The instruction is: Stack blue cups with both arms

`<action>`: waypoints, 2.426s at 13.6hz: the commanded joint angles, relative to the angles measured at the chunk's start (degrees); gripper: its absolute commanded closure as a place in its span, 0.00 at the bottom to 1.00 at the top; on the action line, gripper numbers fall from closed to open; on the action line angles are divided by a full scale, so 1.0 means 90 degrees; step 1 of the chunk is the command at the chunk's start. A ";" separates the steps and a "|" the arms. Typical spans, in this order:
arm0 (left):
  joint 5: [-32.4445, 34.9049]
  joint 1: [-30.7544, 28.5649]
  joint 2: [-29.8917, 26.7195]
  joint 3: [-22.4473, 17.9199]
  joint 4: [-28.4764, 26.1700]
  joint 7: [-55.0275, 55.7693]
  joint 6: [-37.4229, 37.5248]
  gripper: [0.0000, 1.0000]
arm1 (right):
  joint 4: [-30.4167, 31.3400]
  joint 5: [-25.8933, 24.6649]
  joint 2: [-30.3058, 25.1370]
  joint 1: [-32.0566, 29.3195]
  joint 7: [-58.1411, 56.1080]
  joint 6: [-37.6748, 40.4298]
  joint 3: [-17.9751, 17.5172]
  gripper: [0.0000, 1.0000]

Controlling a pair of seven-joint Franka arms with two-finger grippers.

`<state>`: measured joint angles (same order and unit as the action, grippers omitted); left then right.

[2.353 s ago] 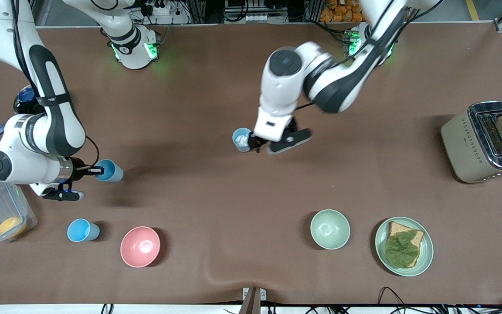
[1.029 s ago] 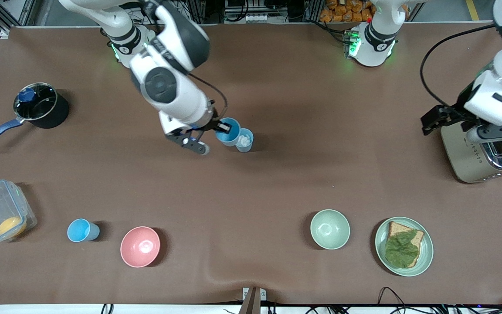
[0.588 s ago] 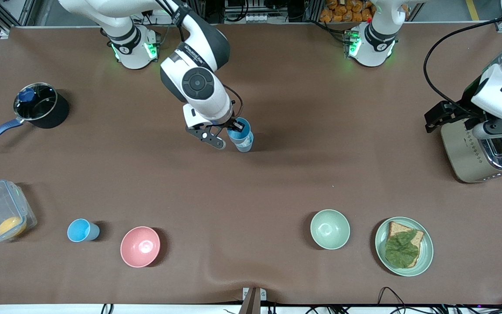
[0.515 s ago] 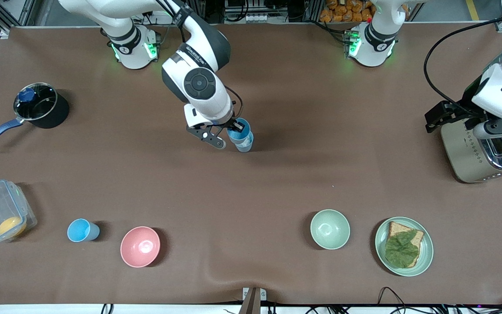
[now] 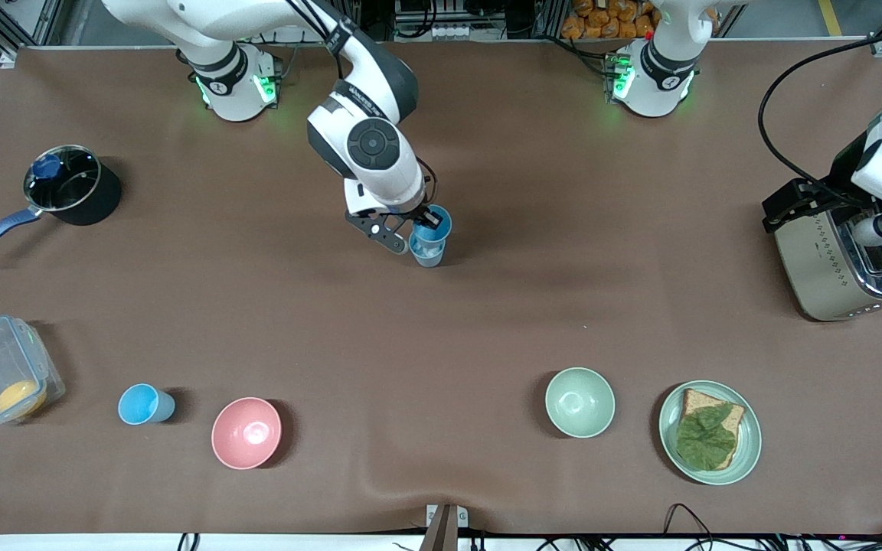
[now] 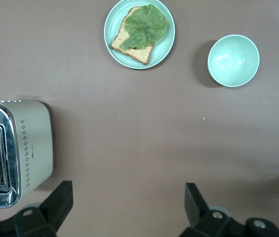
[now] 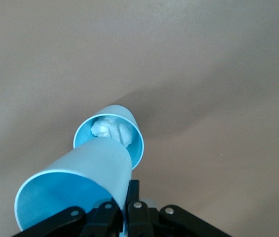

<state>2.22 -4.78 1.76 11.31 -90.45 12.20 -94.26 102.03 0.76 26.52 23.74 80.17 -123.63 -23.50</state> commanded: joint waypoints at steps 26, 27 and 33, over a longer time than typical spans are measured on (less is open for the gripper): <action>-0.0247 -0.0132 0.0136 0.0022 0.0616 -0.0134 0.0482 0.00 | -0.0138 -0.0133 -0.1929 -0.2579 -0.6675 0.3131 0.0558 0.00; -0.0266 -0.0162 0.0127 0.0003 0.0616 -0.0134 0.0628 0.00 | 0.0009 -0.0133 -0.2085 -0.2579 -0.7281 0.3121 0.0880 0.00; -0.0237 -0.0172 0.0126 -0.0007 0.0616 -0.0232 0.0649 0.00 | 0.0031 -0.0045 -0.2633 -0.2814 -0.9357 0.2916 0.2190 0.00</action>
<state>0.96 -6.01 2.36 11.31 -86.39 11.78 -89.79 100.52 -0.14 6.57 -1.12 -2.52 -96.33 -4.33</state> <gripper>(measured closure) 0.000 0.000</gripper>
